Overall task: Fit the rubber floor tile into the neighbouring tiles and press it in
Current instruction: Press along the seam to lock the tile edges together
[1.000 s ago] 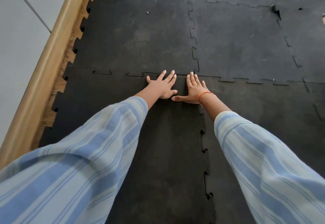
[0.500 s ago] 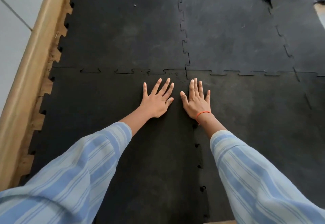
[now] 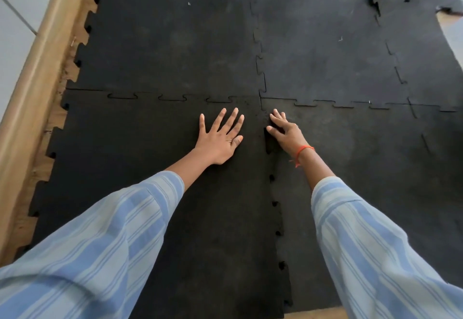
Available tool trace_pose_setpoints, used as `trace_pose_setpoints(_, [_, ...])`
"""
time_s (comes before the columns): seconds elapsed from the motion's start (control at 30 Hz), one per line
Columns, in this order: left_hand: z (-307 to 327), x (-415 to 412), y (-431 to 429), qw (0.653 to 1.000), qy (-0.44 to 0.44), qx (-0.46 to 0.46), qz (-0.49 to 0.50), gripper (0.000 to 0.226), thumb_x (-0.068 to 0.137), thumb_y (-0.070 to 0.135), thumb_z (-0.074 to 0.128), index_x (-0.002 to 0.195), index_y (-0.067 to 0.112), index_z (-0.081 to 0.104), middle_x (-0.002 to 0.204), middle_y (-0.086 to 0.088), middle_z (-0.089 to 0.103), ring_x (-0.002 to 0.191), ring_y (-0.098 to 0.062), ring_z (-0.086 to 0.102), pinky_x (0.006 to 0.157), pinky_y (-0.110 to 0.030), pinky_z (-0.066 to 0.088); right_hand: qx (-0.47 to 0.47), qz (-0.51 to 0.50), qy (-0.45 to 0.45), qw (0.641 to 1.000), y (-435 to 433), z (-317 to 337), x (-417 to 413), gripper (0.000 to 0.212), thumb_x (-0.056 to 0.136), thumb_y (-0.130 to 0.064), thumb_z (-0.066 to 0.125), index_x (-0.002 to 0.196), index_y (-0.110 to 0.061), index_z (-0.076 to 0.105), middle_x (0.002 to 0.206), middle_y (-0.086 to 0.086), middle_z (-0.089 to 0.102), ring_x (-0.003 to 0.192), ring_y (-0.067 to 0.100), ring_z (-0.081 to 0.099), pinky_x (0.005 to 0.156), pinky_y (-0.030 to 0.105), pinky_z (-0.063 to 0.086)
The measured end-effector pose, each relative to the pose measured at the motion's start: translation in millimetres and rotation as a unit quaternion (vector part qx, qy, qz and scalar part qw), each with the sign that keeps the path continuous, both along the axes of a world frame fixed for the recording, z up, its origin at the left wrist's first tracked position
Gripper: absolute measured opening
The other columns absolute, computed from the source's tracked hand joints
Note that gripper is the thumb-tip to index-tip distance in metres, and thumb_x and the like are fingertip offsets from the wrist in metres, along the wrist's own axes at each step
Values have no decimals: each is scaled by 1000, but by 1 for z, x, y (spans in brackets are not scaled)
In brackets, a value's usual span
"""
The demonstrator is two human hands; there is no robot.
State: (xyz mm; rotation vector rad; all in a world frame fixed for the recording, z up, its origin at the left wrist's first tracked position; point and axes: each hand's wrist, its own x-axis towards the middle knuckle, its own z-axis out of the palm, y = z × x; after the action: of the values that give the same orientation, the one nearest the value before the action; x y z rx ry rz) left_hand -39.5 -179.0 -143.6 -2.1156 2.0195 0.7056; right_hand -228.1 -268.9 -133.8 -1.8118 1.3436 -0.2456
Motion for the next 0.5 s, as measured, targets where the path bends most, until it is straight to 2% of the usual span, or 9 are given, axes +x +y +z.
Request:
trace_pose_setpoints(0.07, [-1, 1, 1, 1000, -2, -8, -3, 58, 102, 49, 7, 149, 33, -23, 156, 12, -33, 144, -18, -29, 109, -63, -18, 6, -10, -11, 1000, -2, -1, -1, 51, 93, -19, 57, 141, -12, 42, 156, 0, 26, 148, 19, 8, 121, 46, 8])
trace_pose_setpoints(0.2, [-3, 0, 2, 1000, -2, -14, -3, 58, 102, 48, 6, 150, 32, -22, 156, 12, -32, 145, -18, -29, 108, -62, -18, -34, -17, 14, 999, 5, -3, 4, 52, 95, -18, 54, 144, -15, 37, 158, 1, 21, 148, 17, 8, 119, 39, -1])
trace_pose_setpoints(0.4, [-1, -1, 0, 1000, -8, -11, -9, 57, 102, 47, 7, 150, 33, -21, 156, 12, -33, 144, -18, -30, 107, -63, -19, -62, 0, 45, 997, 3, -4, 7, 51, 95, -14, 52, 144, -18, 37, 159, 4, 18, 148, 20, 6, 118, 42, -2])
trace_pose_setpoints(0.5, [2, -1, -1, 1000, -7, 3, -6, 57, 103, 47, 7, 150, 34, -21, 156, 13, -33, 144, -18, -30, 107, -64, -19, -76, 44, 105, 991, 5, -4, 8, 49, 100, -18, 42, 147, -17, 30, 160, 5, 12, 149, 23, 2, 118, 45, -1])
